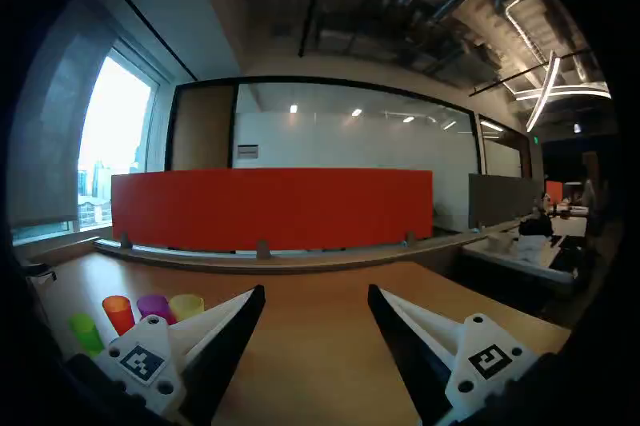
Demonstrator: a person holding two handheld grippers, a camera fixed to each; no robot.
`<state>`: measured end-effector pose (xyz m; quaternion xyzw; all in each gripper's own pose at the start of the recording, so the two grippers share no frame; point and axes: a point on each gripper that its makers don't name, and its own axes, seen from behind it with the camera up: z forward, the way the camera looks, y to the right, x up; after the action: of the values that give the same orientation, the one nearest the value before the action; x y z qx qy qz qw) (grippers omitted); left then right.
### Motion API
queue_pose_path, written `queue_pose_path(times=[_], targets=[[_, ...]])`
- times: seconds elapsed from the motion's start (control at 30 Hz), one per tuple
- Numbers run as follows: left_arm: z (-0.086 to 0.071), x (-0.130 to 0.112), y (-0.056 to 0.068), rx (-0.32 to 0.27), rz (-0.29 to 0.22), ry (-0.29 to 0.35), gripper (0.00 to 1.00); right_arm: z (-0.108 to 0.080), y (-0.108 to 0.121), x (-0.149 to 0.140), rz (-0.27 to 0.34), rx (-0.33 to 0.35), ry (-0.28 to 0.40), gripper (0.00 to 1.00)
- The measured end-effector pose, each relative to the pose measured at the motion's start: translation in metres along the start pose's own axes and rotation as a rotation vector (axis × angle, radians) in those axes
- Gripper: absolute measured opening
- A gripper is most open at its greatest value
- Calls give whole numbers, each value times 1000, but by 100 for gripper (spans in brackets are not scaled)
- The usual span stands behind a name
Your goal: Pour water
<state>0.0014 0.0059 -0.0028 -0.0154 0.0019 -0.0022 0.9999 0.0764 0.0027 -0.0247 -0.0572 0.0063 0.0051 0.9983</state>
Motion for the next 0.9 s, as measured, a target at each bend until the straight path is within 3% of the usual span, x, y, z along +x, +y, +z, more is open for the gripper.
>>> queue_pose_path(times=[0.9], targets=[[0, 0, 3, -6, 3, -3, 86, -7, 0, 3, 8, 3, 21, 100]])
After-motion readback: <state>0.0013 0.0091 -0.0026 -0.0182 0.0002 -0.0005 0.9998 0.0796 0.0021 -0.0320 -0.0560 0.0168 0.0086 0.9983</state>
